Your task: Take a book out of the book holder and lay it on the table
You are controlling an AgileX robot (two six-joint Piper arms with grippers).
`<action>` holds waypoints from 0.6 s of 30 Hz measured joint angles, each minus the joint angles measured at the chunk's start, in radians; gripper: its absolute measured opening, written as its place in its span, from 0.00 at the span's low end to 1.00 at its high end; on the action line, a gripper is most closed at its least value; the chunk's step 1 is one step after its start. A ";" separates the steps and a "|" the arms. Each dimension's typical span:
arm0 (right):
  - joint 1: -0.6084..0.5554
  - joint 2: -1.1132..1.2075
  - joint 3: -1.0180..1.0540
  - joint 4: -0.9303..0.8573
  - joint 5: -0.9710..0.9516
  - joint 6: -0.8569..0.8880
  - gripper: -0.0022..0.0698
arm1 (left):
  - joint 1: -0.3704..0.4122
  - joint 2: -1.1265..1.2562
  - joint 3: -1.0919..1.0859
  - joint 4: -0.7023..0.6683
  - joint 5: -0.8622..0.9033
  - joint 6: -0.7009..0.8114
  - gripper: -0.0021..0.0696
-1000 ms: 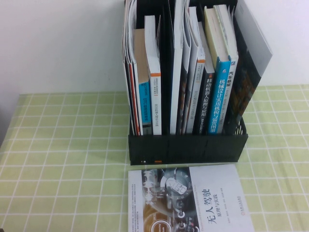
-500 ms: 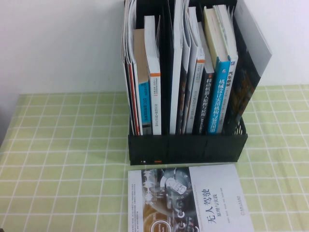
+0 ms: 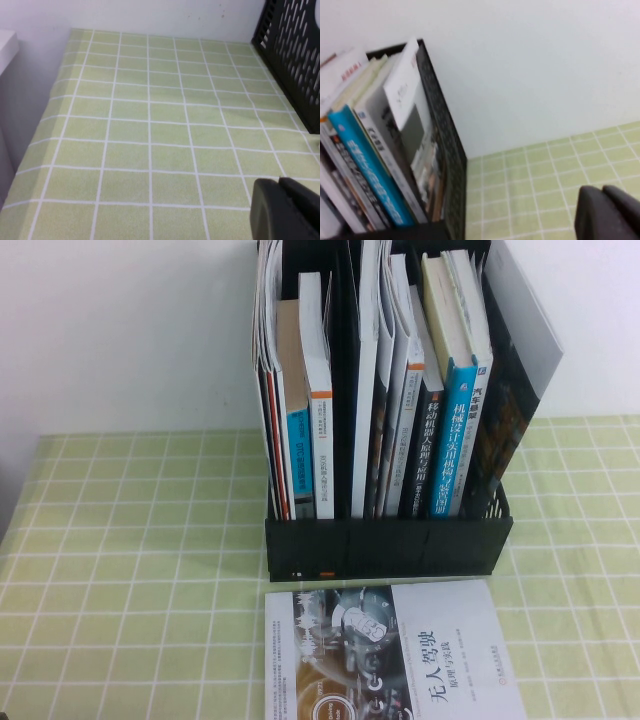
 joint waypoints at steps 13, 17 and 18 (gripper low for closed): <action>-0.200 -0.138 0.223 0.802 -0.358 -0.995 0.03 | 0.000 0.000 0.000 0.000 0.000 -0.001 0.03; -0.253 -0.178 0.280 0.857 -0.314 -1.063 0.03 | 0.000 0.000 0.000 0.000 0.000 -0.001 0.03; -0.270 -0.185 0.286 0.841 -0.306 -1.051 0.03 | 0.000 0.000 0.000 0.000 0.000 -0.001 0.03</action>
